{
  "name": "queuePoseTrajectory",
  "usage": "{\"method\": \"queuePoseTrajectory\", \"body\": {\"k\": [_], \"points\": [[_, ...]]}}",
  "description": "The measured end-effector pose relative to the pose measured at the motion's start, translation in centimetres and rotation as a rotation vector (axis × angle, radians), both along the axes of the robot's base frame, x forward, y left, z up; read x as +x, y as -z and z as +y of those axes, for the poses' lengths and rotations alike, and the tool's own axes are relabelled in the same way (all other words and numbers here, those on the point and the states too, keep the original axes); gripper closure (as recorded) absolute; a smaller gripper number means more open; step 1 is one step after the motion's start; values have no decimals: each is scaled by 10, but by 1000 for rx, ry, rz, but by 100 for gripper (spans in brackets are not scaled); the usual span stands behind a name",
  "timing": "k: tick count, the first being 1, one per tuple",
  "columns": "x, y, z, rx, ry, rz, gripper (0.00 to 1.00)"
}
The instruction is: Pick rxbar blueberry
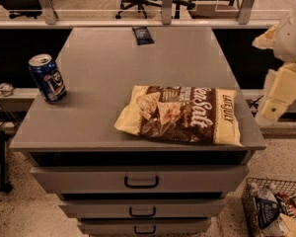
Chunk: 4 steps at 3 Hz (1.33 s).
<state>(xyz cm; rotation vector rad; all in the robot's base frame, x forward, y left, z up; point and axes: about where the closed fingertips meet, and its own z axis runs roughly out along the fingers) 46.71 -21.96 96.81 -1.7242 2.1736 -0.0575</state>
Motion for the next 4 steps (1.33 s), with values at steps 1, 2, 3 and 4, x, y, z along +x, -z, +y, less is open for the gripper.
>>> {"method": "queuePoseTrajectory", "body": {"k": [1, 2, 3, 4], "points": [[71, 12, 14, 96, -43, -73, 0], [147, 19, 40, 196, -64, -152, 0], [221, 29, 76, 289, -67, -181, 0], [240, 12, 78, 313, -66, -227, 0]]}}
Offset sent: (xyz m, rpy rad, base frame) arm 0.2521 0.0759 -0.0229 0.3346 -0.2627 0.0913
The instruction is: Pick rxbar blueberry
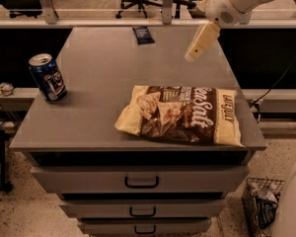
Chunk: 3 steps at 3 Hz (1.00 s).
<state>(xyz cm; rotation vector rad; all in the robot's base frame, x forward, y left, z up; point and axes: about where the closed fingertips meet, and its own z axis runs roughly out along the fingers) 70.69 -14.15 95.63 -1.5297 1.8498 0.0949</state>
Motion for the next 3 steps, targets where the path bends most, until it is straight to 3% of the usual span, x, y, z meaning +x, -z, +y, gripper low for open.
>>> {"method": "queuePoseTrajectory", "body": {"k": [1, 2, 3], "points": [[0, 0, 0, 0, 0, 0, 0], [29, 5, 15, 95, 48, -25, 0], [92, 16, 42, 255, 170, -46, 0]]}}
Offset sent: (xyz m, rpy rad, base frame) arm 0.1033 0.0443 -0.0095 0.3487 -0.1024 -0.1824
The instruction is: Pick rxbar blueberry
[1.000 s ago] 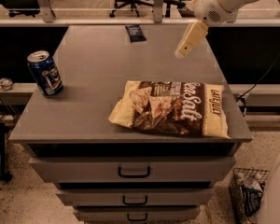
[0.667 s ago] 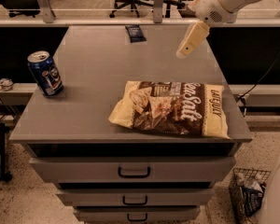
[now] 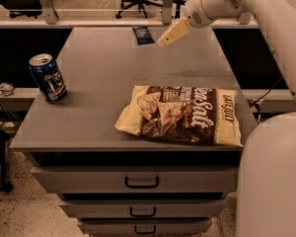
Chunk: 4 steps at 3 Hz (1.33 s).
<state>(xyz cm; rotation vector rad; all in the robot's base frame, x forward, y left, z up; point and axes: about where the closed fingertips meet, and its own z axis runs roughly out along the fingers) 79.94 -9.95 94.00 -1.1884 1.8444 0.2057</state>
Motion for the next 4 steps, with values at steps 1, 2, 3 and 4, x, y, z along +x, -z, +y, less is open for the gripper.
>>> {"method": "queuePoseTrajectory", "body": {"k": [1, 2, 3, 4], "points": [[58, 14, 29, 127, 127, 17, 0], [97, 32, 53, 173, 243, 68, 0], [123, 62, 67, 167, 374, 150, 0], [132, 87, 74, 162, 431, 206, 0]]}}
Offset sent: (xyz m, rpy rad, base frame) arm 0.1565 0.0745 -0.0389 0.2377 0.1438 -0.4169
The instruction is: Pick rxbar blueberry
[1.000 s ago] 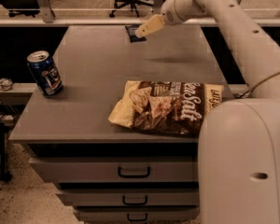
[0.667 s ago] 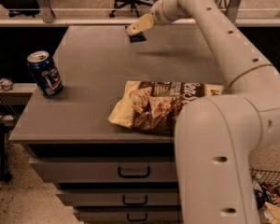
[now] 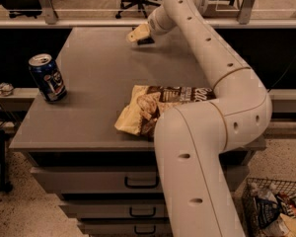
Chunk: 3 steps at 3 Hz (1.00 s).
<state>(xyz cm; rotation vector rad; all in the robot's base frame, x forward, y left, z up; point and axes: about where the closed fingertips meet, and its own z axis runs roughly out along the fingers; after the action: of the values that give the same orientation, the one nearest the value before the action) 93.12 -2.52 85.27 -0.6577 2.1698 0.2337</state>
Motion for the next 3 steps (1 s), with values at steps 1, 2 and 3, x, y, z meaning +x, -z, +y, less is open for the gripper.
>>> {"method": "queuePoseTrajectory", "body": {"k": [1, 2, 3], "points": [[5, 11, 12, 8, 3, 19, 17], [8, 14, 19, -7, 0, 20, 41], [9, 11, 21, -26, -5, 11, 65]]}}
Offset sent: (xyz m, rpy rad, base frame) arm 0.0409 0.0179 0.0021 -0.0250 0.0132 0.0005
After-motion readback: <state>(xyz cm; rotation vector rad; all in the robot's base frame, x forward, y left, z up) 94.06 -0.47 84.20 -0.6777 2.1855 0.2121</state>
